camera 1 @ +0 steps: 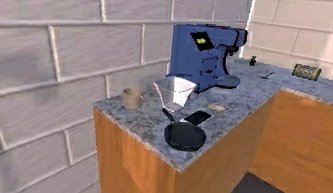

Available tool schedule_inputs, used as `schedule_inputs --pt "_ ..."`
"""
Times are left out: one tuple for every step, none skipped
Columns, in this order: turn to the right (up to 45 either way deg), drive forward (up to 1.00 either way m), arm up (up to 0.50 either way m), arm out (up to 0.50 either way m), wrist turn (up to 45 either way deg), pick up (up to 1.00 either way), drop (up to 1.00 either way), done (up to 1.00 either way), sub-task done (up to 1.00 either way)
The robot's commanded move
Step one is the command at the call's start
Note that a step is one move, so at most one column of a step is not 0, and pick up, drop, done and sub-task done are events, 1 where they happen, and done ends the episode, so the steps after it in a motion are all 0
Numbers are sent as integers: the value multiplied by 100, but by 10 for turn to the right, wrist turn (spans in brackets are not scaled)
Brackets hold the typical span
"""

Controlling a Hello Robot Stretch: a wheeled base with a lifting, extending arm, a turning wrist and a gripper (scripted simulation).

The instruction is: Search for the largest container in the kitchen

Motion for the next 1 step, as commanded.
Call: schedule_inputs --pt "-60 0 0 0 0 0 0 0 0"
